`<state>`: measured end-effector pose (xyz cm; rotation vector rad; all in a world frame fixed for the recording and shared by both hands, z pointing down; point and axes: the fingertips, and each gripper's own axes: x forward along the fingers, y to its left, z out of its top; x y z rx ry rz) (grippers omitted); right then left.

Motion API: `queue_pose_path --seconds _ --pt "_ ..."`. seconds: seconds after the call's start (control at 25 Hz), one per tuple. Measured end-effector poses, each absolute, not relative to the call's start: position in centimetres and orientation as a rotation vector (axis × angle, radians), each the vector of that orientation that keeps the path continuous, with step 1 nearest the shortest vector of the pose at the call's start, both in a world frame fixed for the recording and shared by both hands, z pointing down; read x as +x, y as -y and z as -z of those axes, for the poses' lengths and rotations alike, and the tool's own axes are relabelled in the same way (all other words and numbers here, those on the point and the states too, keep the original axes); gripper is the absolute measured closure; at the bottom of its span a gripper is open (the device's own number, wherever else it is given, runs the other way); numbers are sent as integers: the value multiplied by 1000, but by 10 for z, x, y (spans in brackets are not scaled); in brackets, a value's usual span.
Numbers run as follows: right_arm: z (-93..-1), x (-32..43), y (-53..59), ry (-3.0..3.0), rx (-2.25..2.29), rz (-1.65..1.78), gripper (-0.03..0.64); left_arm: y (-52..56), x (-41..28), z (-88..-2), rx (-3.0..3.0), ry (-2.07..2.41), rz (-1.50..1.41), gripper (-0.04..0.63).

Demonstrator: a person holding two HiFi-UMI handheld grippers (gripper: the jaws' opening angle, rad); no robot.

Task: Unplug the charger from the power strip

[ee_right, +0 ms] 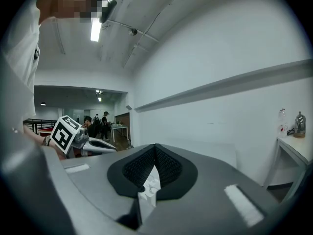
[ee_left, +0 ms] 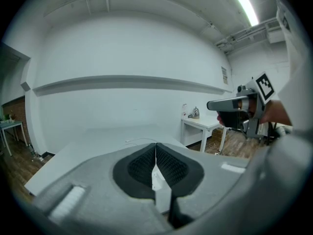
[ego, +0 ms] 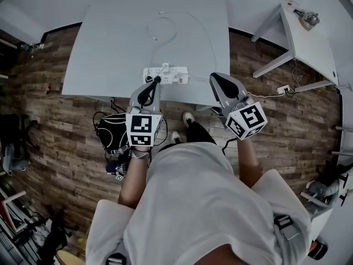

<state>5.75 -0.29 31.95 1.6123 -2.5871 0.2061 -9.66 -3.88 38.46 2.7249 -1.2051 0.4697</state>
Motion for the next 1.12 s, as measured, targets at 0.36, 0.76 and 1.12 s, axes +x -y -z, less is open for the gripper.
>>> queue_pose_path --seconds 0.36,0.76,1.12 --pt "-368 73 55 2585 1457 -269 615 56 -69 -424 2666 1190 -529 578" --pt "-444 83 103 2546 1252 -443 583 69 -44 -468 2562 1244 -621 546" --pt "-501 60 129 2545 1061 -530 592 73 -38 -523 2455 1235 -737 480"
